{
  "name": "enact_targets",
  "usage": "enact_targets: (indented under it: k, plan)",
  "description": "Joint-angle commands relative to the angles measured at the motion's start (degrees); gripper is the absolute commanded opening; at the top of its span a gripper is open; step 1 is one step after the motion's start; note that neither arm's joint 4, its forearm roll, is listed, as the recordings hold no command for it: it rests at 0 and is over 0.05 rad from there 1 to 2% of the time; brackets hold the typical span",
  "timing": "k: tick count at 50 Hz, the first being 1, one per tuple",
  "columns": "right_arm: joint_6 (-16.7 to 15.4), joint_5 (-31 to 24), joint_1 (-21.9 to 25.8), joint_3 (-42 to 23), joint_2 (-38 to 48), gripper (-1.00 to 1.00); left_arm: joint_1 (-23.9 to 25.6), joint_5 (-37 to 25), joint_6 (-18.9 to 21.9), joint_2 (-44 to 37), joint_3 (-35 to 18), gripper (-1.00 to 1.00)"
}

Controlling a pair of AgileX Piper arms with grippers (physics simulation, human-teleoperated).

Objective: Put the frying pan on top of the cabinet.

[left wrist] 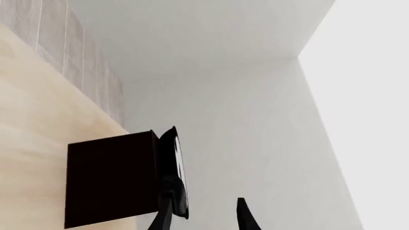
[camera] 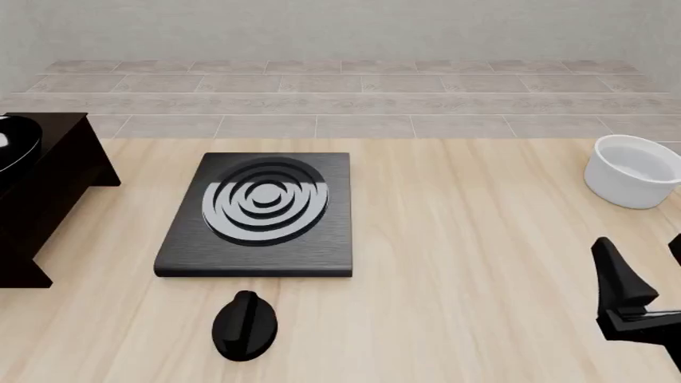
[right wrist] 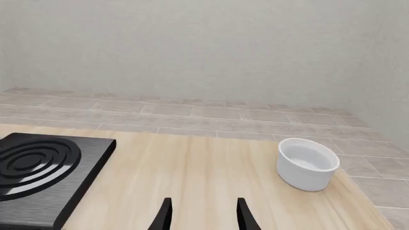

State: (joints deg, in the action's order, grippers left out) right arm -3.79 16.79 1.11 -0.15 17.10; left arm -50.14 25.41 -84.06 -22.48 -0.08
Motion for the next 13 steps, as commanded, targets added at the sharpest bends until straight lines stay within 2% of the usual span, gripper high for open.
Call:
enact_targets:
  k: [1, 13]
  plan:
    - [0.1, -1.0, 0.1, 0.1, -1.2, 1.0, -1.5, -5.5, -1.0, 6.6, -0.3, 1.0]
    - [-0.2, -3.4, 0.2, 0.0, -3.6, 1.0, -2.5, -12.5, -2.2, 13.9, -2.7, 1.0]
